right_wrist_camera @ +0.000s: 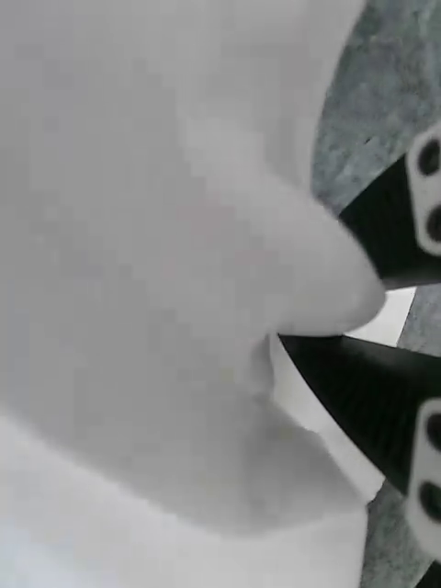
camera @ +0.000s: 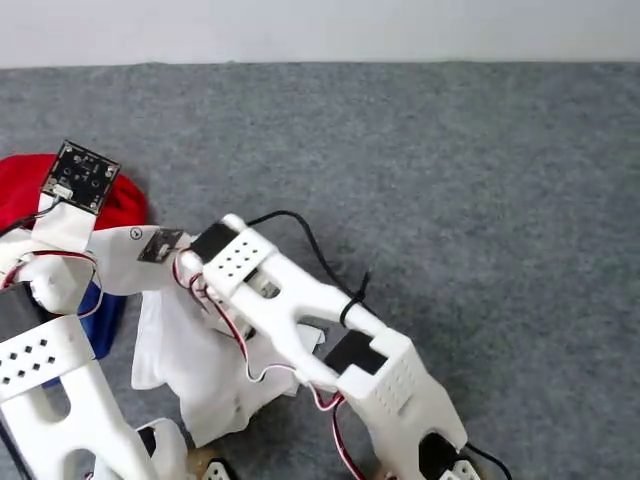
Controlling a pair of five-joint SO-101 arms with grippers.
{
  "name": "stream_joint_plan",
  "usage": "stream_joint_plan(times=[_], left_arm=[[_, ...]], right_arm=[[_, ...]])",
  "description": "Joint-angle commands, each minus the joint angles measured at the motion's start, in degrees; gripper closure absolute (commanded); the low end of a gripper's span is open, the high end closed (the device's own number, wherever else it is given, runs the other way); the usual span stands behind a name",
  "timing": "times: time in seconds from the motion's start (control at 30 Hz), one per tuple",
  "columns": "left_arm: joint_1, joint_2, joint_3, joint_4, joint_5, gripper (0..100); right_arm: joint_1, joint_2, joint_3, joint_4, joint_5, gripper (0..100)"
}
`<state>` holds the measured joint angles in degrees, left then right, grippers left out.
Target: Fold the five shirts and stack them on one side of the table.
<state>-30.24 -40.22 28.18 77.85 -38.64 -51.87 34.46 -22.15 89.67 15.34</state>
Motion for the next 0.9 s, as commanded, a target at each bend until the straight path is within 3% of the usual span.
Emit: stream_joint_plan(times=[0.0,0.27,0.43,0.87], left_arm=[[-0.18,-0.09,-0.22,-1.41,-0.35,99],[-0.09,-0.18,-1.01,-1.49,-0.35,99],[0.35,-0.18,-7.52,-1.05,-0.09,99],[22.95,-0.09,-27.38,4.66,0.00,99]], right_arm=[[2.15,-4.97,-4.13,1.63,2.37,98.7],[3.82,-12.97,-4.22,8.57,6.95,98.7],[11.56,-23.08,-4.22,13.05,11.25,98.7],[30.81,-53.67,-4.22,9.98,34.46,98.8]])
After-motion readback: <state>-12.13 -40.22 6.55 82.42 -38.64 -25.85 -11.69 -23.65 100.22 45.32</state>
